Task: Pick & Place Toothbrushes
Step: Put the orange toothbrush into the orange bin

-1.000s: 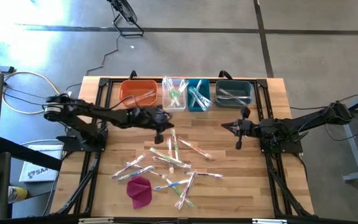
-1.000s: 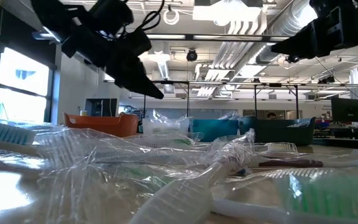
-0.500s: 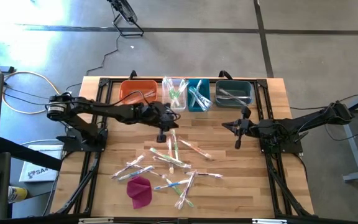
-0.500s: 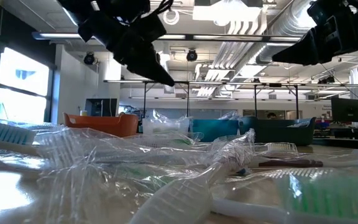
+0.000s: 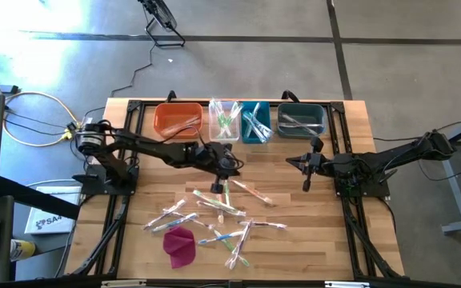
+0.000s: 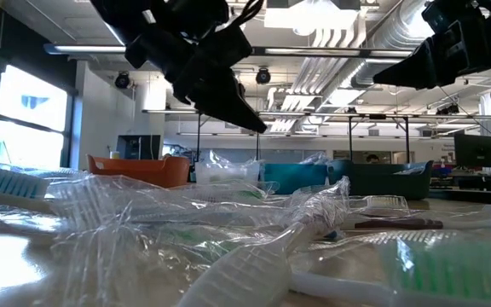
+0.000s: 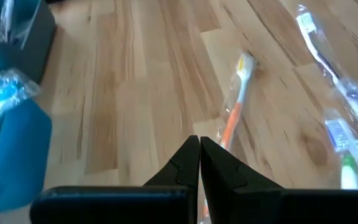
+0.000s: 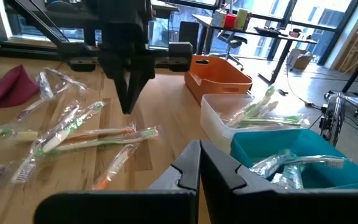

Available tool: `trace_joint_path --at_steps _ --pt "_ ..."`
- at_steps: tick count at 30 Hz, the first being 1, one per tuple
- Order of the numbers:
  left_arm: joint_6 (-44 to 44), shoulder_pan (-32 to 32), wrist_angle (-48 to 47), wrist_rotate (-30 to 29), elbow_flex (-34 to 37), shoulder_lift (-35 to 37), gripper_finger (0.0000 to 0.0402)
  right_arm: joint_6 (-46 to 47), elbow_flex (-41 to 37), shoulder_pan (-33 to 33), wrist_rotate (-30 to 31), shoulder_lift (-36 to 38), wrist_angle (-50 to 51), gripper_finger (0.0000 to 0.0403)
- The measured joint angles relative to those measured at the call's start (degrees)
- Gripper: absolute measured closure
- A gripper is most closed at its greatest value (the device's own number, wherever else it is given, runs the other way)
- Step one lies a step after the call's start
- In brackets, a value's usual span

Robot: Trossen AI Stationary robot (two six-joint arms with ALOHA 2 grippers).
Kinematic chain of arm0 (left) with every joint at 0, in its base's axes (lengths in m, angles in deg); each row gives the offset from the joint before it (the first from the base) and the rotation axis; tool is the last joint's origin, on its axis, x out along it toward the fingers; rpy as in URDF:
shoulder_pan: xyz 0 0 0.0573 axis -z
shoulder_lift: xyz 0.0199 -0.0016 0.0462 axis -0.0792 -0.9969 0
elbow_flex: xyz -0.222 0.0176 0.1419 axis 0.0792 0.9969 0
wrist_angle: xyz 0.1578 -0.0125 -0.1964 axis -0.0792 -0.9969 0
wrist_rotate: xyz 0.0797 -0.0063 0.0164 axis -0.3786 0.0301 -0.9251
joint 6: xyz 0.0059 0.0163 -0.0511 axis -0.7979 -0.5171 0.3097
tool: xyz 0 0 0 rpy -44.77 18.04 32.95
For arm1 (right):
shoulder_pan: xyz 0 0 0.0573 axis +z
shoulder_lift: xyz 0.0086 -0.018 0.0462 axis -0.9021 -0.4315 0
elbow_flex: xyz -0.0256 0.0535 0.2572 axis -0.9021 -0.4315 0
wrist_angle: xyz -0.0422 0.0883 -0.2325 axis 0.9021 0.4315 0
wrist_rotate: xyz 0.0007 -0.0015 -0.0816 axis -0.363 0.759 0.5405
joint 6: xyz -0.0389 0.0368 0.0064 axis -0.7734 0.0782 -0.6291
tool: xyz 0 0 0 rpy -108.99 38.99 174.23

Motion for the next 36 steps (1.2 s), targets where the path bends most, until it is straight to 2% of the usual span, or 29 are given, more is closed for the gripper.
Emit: trace_joint_path --at_steps 10,13,18,21,24,31,36 --pt "-0.8 0.0 3.9 0.6 -0.4 -4.4 0.0383 0.0 0.0 0.0 0.0 0.0 0.2 0.0398" --pt "-0.9 0.0 4.6 0.6 -0.4 -5.5 0.0355 0.0 0.0 0.0 0.0 0.0 0.2 0.0398" --pt "-0.9 0.0 6.9 0.9 -0.4 -6.2 0.0282 0.0 0.0 0.0 0.0 0.0 0.3 0.0398" --pt "-0.9 0.0 7.6 2.8 -0.4 -6.2 0.0244 0.0 0.0 0.0 0.0 0.0 0.4 0.0398" --pt "-0.9 0.0 9.5 5.0 -0.4 -6.2 0.0222 0.0 0.0 0.0 0.0 0.0 0.4 0.0398" --pt "3.1 0.0 16.8 6.8 -0.4 -10.9 0.0215 0.0 0.0 0.0 0.0 0.0 0.5 0.0398" --pt "4.2 0.0 18.3 6.8 -0.3 -14.8 0.0215 0.0 0.0 0.0 0.0 0.0 0.6 0.0398"
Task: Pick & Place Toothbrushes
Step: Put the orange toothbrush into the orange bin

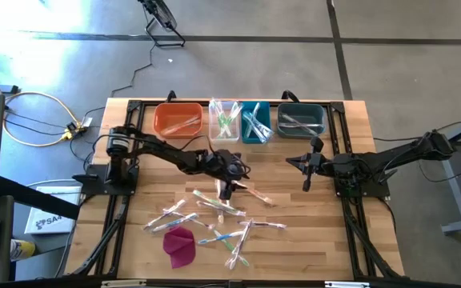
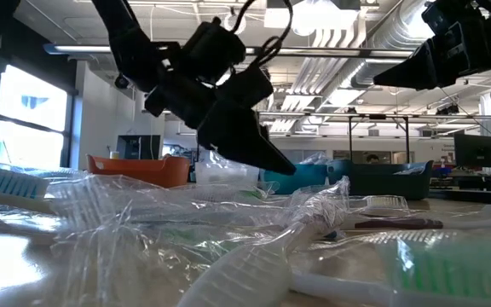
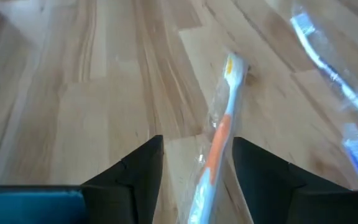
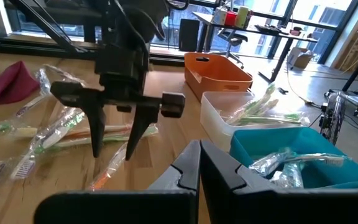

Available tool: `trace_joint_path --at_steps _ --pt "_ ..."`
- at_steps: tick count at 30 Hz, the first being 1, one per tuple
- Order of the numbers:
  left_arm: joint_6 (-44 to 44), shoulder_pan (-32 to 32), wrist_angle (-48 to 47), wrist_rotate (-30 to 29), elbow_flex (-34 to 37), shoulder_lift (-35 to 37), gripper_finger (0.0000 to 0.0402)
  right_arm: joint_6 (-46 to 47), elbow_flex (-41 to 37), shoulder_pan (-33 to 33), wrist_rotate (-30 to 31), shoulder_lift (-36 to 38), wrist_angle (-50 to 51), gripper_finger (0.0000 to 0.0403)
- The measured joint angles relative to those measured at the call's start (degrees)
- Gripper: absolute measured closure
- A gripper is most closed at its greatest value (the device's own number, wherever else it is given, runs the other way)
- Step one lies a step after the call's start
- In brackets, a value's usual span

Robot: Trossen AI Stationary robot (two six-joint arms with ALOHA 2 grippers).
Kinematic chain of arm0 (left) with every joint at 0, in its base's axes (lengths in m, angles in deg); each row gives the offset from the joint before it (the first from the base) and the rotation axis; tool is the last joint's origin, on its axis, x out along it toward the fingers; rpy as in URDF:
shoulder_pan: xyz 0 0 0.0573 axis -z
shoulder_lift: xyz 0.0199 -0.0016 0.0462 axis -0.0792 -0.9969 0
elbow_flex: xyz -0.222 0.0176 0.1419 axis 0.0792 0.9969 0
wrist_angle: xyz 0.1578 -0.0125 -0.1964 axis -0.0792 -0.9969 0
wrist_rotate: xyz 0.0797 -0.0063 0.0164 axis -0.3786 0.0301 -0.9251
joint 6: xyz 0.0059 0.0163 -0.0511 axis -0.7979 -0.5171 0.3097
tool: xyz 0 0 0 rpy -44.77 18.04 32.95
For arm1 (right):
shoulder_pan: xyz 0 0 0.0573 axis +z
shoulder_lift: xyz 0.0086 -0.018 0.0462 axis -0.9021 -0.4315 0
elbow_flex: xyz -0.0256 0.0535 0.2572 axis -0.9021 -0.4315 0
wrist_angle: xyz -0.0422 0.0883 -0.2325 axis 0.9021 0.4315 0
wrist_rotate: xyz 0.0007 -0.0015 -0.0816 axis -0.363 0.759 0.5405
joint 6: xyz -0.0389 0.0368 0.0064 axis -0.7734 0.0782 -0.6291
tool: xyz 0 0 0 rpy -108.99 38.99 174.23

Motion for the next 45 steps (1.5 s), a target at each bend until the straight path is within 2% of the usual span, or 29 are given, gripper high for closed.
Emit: trace_joint_path --at_steps 9,18,22,25,36,39,45 --pt "-1.9 0.9 -1.3 -0.1 0.0 -2.8 0.0215 0.0 0.0 0.0 0.0 0.0 0.2 0.0398" --pt "-2.2 1.9 -6.3 -7.1 -0.1 -2.6 0.0215 0.0 0.0 0.0 0.0 0.0 0.2 0.0398" --pt "-2.1 1.9 -6.4 -7.3 -0.1 -2.6 0.0219 0.0 0.0 0.0 0.0 0.0 0.2 0.0398" --pt "-2.1 1.9 -6.1 -7.6 -0.1 -2.6 0.0242 0.0 0.0 0.0 0.0 0.0 0.2 0.0398" --pt "-2.2 1.8 -5.7 -4.8 0.0 -2.7 0.0379 0.0 0.0 0.0 0.0 0.0 0.3 0.0398" --pt "-2.1 1.8 -5.9 -3.0 0.0 -2.3 0.0388 0.0 0.0 0.0 0.0 0.0 0.5 0.0398" --pt "-2.0 1.8 -5.8 -2.4 0.1 0.9 0.0374 0.0 0.0 0.0 0.0 0.0 1.2 0.0398"
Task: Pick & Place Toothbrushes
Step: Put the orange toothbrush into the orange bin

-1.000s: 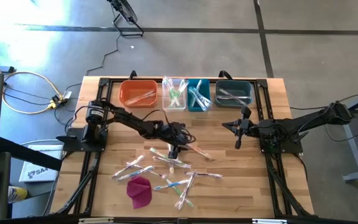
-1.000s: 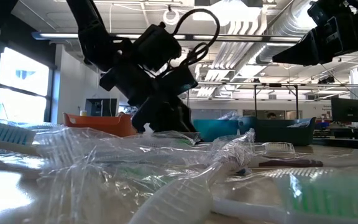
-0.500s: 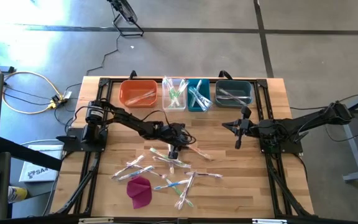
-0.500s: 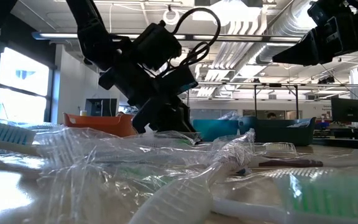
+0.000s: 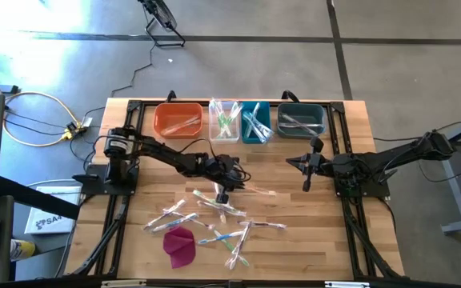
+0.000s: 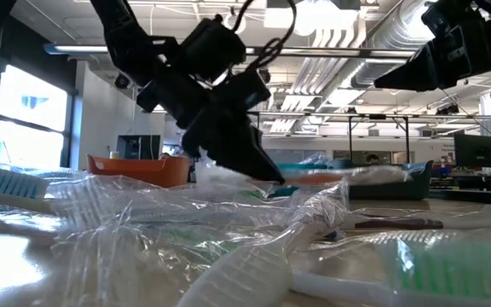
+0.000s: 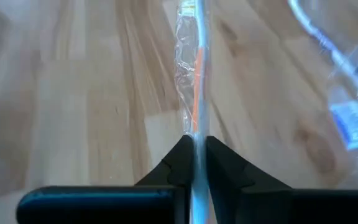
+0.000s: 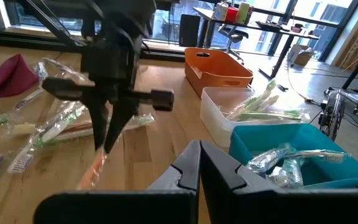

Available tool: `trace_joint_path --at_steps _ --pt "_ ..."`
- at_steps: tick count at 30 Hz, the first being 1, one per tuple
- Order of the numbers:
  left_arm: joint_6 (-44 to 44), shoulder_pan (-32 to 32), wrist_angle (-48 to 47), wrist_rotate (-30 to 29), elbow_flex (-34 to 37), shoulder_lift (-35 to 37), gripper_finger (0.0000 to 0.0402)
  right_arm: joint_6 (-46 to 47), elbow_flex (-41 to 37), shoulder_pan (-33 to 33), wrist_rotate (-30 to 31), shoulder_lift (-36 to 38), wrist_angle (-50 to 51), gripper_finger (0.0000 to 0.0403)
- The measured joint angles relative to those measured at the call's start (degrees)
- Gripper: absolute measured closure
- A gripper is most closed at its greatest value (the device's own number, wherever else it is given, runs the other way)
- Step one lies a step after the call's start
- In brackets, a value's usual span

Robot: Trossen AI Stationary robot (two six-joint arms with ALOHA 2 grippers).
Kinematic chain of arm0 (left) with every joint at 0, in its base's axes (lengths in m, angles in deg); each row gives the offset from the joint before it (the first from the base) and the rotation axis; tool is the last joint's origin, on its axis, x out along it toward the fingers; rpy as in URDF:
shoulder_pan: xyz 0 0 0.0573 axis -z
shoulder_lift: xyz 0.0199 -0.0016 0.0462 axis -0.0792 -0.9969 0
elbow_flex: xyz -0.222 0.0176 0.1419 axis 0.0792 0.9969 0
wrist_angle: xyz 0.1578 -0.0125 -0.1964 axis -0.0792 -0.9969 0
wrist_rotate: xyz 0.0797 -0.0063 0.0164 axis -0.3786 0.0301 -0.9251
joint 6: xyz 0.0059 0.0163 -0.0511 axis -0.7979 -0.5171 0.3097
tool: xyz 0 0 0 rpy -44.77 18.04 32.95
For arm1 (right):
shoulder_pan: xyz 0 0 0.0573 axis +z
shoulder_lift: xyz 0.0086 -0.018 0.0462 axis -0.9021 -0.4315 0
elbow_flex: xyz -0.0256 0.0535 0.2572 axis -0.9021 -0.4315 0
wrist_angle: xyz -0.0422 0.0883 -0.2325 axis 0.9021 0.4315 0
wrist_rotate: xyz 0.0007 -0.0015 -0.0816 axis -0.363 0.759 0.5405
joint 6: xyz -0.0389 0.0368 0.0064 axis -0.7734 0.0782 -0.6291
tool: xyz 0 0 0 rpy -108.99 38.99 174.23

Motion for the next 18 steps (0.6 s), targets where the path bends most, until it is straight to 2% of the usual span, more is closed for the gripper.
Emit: trace_joint_path --at_steps 5,11,18 --pt "0.0 -0.1 -3.1 -0.5 0.0 4.4 0.0387 0.0 0.0 0.0 0.0 0.0 1.1 0.0398" --pt "3.6 -2.0 -16.2 -7.4 0.0 12.4 0.0378 0.1 0.0 0.0 0.0 0.0 1.2 0.0398" --pt "7.4 -3.8 -26.4 -11.3 0.0 22.1 0.0378 0.2 0.0 0.0 0.0 0.0 1.3 0.0398"
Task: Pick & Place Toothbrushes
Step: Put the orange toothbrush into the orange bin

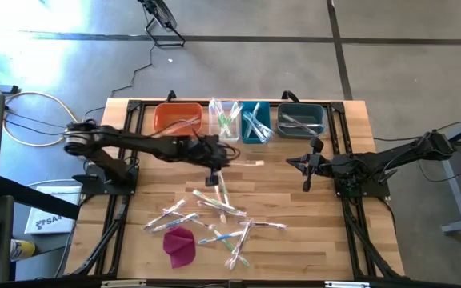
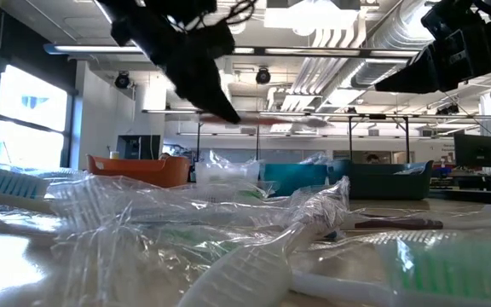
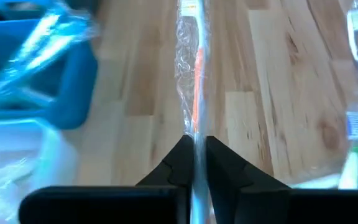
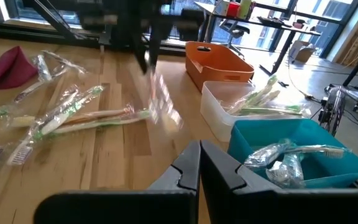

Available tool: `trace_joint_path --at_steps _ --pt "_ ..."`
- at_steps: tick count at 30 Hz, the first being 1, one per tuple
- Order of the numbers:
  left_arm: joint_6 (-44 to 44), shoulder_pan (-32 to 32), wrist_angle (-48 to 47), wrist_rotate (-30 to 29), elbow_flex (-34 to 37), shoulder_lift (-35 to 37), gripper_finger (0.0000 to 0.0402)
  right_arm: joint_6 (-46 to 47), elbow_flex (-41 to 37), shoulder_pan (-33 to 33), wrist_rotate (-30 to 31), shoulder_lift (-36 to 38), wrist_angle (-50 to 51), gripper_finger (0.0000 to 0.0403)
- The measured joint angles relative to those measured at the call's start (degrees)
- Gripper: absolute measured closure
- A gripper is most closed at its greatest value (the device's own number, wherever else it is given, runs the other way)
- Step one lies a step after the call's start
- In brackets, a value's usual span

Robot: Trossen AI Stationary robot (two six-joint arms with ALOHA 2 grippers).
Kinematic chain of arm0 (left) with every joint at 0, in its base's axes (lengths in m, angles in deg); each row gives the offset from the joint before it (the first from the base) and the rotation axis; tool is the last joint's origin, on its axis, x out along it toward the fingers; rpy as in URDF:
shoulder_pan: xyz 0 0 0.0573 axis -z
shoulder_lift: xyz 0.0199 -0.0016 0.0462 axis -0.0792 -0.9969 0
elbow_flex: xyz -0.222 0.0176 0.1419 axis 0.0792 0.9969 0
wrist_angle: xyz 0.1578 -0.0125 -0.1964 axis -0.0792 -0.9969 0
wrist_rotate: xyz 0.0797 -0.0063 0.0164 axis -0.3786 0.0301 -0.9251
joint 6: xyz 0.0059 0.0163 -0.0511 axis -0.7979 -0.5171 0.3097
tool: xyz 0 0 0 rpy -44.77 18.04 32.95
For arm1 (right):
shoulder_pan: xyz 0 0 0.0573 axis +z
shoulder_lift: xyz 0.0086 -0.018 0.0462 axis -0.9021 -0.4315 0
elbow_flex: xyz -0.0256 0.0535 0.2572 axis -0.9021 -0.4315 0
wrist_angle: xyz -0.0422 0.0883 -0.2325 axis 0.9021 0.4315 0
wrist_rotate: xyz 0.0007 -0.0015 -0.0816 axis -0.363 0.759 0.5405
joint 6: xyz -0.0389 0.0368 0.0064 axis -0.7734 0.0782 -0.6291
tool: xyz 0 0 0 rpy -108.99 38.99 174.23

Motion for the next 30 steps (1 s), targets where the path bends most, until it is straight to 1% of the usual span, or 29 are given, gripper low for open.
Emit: trace_joint_path --at_steps 5,12,19,21,23,27,30 --pt "3.2 0.0 -6.9 -4.9 0.0 8.4 0.0379 1.3 0.0 0.0 -0.1 0.0 0.0 0.0398" --pt "9.9 0.0 -20.5 -13.8 0.0 20.8 0.0379 1.5 0.0 0.0 -0.4 0.0 0.2 0.0398" --pt "18.8 0.0 -34.2 -21.3 1.1 30.2 0.0379 1.6 0.0 0.0 -3.4 0.0 0.3 0.0398" --pt "21.7 0.0 -37.0 -24.4 2.8 32.3 0.0379 1.6 0.0 0.0 -3.4 0.0 0.2 0.0398" --pt "24.3 0.0 -37.8 -28.4 5.4 34.3 0.0379 1.6 0.0 0.0 -3.4 0.0 0.2 0.0398" --pt "28.8 0.0 -36.8 -37.3 12.1 37.3 0.0379 1.6 0.0 0.0 -3.4 0.0 0.2 0.0398" --pt "32.5 0.0 -35.4 -44.1 16.6 37.9 0.0379 1.6 0.0 0.0 -3.4 0.0 0.2 0.0398"
